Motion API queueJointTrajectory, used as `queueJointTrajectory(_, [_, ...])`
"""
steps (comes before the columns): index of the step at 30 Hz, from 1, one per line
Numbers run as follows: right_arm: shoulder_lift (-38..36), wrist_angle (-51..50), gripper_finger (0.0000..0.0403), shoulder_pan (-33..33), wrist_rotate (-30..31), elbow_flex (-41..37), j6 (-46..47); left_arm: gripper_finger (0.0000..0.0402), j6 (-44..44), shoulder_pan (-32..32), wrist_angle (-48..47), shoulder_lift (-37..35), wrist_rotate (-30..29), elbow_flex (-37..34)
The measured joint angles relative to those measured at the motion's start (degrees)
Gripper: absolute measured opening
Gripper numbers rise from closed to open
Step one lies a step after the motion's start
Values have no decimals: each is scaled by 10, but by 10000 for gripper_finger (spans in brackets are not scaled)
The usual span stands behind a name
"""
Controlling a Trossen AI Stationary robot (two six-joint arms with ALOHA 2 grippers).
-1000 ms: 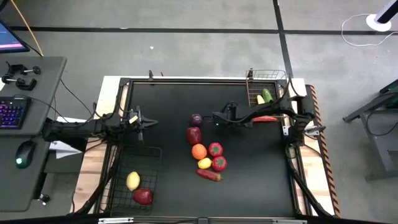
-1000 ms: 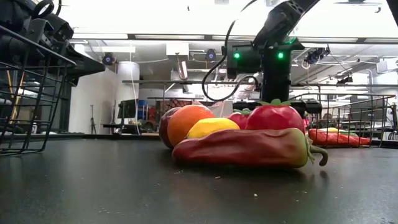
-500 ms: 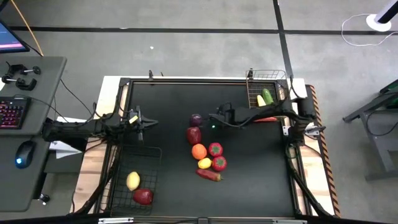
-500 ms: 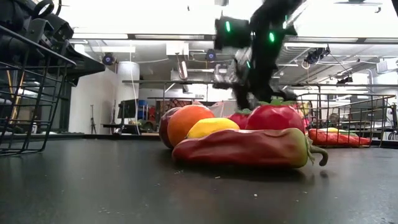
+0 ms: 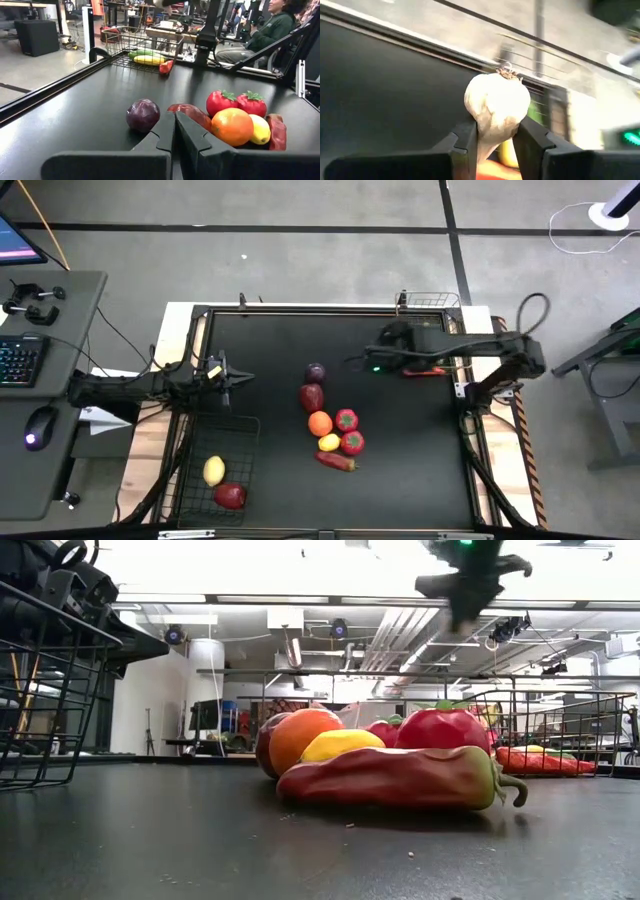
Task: Sort produce into baskets
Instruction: Put the garlic into the right wire basket, then put the top tomato into the right wire basket
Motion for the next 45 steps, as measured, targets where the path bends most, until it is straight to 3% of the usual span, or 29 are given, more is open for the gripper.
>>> queueJointTrajectory(3, [-55, -11, 85, -17, -8, -64, 28, 0, 0, 0, 0, 0, 0, 0])
queueJointTrajectory(8, [-156, 65, 102, -61, -52, -196, 27, 0, 0, 0, 0, 0, 0, 0])
queueJointTrajectory(12, [-227, 122, 132, -100, -72, -258, 21, 0, 0, 0, 0, 0, 0, 0])
queueJointTrajectory(22, [-297, 220, 244, -170, -123, -288, -53, 0, 0, 0, 0, 0, 0, 0])
queueJointTrajectory(25, [-295, 212, 259, -189, -132, -288, -50, 0, 0, 0, 0, 0, 0, 0])
queueJointTrajectory(29, [-296, 264, 263, -202, -191, -288, -72, 0, 0, 0, 0, 0, 0, 0])
queueJointTrajectory(34, [-292, 473, 264, -139, -289, -288, -188, 0, 0, 0, 0, 0, 0, 0])
queueJointTrajectory(37, [-274, 585, 264, -80, -340, -288, -203, 0, 0, 0, 0, 0, 0, 0])
queueJointTrajectory(45, [-142, 662, 264, 98, -434, -288, -195, 0, 0, 0, 0, 0, 0, 0])
